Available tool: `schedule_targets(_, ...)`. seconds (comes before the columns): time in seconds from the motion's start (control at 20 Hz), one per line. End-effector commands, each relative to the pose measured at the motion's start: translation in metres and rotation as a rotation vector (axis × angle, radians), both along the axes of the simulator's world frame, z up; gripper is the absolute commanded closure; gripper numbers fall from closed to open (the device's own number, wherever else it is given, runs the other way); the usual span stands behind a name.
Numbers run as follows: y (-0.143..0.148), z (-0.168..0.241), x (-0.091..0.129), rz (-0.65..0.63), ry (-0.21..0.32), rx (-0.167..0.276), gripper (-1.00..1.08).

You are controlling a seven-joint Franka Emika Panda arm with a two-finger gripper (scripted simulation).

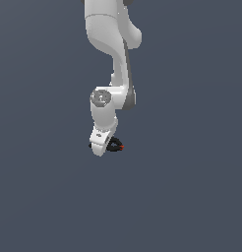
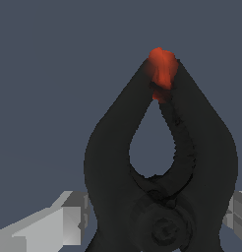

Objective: Pick up the object and move it to a goal position.

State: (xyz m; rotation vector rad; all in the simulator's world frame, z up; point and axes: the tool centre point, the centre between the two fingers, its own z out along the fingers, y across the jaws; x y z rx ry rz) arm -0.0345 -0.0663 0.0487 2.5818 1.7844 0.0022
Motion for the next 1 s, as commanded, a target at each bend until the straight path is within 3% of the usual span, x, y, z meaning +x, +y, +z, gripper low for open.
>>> schedule_targets(0.0, 0.010, 0.016, 0.002, 0.001, -0.002, 0.000, 1.08)
schedule_targets(0.45, 0.044, 0.069, 0.010, 0.002, 0.002, 0.001, 1.08)
schedule_targets(0.95, 0.048, 0.074, 0.013, 0.001, 0.003, 0.002, 1.08)
